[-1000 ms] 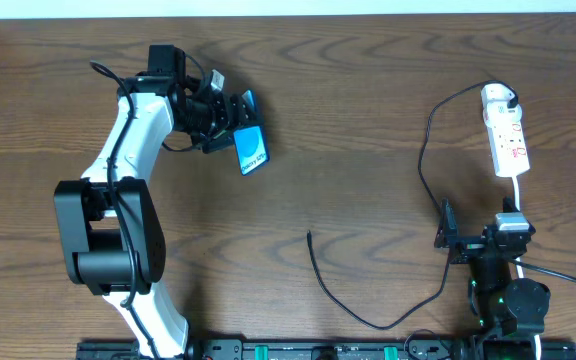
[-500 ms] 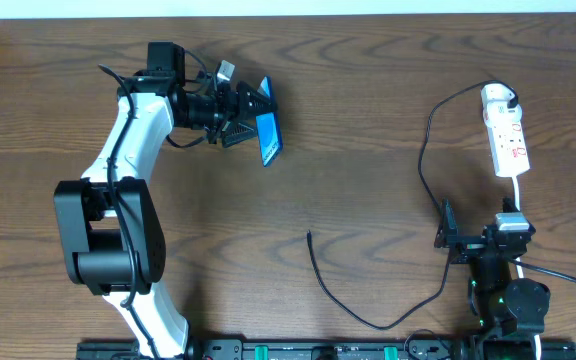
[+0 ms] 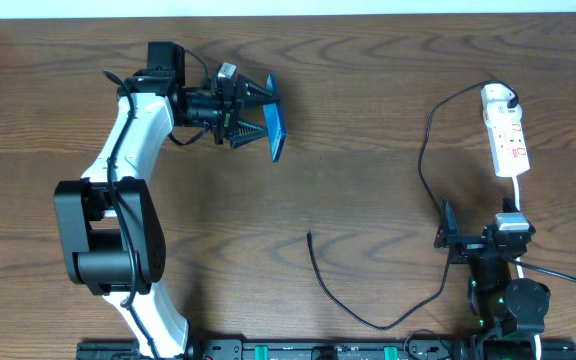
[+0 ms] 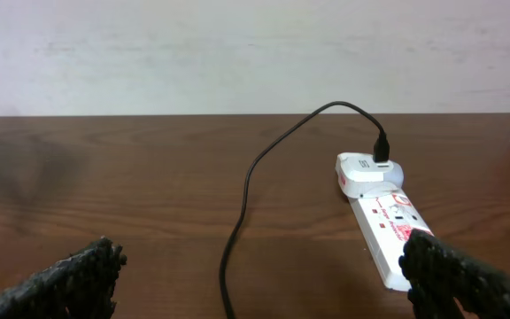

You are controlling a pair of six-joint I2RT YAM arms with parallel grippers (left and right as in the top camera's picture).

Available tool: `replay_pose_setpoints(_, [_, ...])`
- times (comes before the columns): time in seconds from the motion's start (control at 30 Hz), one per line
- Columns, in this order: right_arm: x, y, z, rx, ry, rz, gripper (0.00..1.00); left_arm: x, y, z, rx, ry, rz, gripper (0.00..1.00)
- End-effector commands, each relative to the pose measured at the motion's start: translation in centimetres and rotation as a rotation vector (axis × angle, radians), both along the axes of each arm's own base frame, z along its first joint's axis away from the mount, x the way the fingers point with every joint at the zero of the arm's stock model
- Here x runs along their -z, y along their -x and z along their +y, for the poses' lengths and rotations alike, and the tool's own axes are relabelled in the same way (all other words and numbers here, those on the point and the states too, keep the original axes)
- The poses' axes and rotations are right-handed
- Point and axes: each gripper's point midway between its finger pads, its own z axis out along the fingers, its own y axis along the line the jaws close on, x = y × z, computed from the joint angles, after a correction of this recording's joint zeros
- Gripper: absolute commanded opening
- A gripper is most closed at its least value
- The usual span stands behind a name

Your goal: Plug charger to phone and switch on socket

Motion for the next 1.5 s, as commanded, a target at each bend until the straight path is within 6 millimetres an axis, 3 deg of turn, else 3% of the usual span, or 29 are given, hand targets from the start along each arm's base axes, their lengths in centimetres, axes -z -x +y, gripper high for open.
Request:
replay_pose_setpoints(0.0, [0.0,0.0,0.1,-0.002,-0.005,0.000,0.99,-3.7,0.9,-0.5,0.025,0.131,0.022,0.07])
replay_pose_setpoints(0.5, [0.0,0.0,0.1,-0.002,-0.005,0.000,0.99,-4.4,1.2,-0.6,-0.017,0.187,0.279,0.07])
replay_pose_setpoints(1.1, [0.0,0.0,0.1,-0.002,-0.005,0.000,0.99,-4.4,1.2,-0.6,-0.020,0.191,0.295,0.08])
replay_pose_setpoints(1.47, [0.0,0.0,0.1,-0.002,-0.005,0.000,0.99,-5.7,1.7,-0.7,0.009,0.262,0.349,0.07])
